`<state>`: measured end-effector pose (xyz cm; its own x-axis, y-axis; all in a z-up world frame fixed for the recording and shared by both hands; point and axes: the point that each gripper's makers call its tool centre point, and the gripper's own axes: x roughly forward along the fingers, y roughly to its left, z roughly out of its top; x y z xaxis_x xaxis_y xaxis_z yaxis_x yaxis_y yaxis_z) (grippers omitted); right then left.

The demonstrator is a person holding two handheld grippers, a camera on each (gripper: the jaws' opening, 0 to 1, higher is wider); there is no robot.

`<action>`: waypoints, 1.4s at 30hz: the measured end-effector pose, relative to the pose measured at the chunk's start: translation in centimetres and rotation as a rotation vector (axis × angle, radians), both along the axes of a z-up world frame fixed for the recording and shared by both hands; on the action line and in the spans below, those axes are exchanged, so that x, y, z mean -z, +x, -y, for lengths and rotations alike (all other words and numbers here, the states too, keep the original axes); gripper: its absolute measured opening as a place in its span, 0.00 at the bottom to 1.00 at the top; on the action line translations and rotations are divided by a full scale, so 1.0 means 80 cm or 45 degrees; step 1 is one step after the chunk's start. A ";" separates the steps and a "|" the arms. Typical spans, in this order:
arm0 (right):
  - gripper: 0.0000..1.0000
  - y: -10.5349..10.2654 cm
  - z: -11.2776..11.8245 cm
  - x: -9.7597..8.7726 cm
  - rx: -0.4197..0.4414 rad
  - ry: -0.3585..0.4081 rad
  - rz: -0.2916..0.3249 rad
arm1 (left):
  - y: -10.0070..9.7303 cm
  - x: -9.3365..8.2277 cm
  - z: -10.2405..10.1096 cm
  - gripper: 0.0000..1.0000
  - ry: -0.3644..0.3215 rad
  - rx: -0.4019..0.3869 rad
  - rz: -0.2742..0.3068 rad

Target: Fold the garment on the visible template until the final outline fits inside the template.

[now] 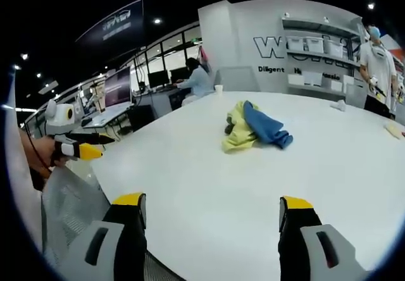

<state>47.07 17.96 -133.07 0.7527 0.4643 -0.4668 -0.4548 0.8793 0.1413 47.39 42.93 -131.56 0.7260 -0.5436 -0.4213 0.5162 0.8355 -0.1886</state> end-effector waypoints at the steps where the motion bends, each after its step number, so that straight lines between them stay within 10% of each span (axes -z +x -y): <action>1: 0.85 0.000 0.001 0.000 0.003 0.001 0.001 | 0.000 -0.001 0.001 0.76 0.005 0.007 0.010; 42: 0.80 -0.001 0.002 0.002 0.009 0.005 -0.013 | -0.001 -0.005 0.002 0.74 0.012 0.019 0.041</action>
<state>46.97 17.76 -133.21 0.7513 0.4607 -0.4726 -0.4470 0.8820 0.1491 47.28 42.74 -131.15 0.7310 -0.5508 -0.4029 0.5346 0.8291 -0.1635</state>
